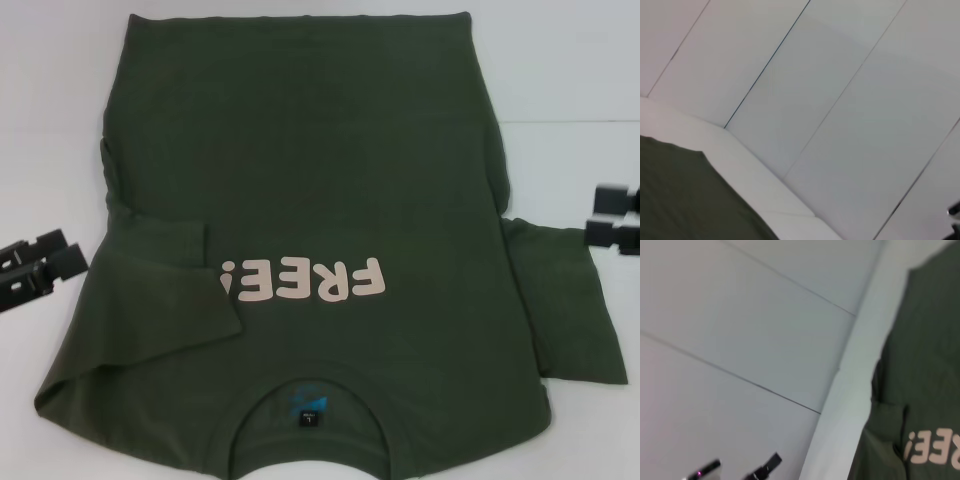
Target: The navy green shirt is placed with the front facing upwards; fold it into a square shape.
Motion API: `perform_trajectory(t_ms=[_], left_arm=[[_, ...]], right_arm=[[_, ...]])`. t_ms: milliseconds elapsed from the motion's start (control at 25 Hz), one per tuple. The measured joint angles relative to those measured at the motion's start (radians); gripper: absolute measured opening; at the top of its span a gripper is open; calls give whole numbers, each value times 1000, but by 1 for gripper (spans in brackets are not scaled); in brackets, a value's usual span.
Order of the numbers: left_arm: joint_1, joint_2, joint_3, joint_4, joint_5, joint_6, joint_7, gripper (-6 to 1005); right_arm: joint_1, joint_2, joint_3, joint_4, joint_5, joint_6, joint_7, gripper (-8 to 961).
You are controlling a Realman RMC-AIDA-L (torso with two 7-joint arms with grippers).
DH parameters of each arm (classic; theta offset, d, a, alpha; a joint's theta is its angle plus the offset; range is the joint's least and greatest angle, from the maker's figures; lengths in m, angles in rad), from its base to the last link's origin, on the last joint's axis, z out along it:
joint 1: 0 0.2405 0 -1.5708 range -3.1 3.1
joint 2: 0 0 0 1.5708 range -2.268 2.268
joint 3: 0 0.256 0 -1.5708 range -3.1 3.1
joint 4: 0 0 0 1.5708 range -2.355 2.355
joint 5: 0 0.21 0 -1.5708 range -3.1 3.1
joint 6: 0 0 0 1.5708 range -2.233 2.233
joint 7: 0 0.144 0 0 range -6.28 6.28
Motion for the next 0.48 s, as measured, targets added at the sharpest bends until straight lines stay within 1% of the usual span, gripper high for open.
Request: perform_trajectory(t_ms=[160,280,320,360,440,480], left_arm=[[12,-1,3,14,29,7,7,899],[11,1,12,33,86,9,23,897],[11,1,12,33,86,9,23,896],[10,1,14,35,96,8,29,896],[6,2,18,36,109,6,34,895],[2,4,22,37,119,6,33,895]], right_arm=[[38,-60,-38,-4,-16,17,189,921],[61,-107,-75,-11,-86,54,271,924],[67,-123,-79,-13,-114,66,294,924],[75,-147,-80,-14,-151,79,329,925],[77,-166,-84,-24,-184,86,362,924],[77,-166,-84,-24,-184,86,362,924]])
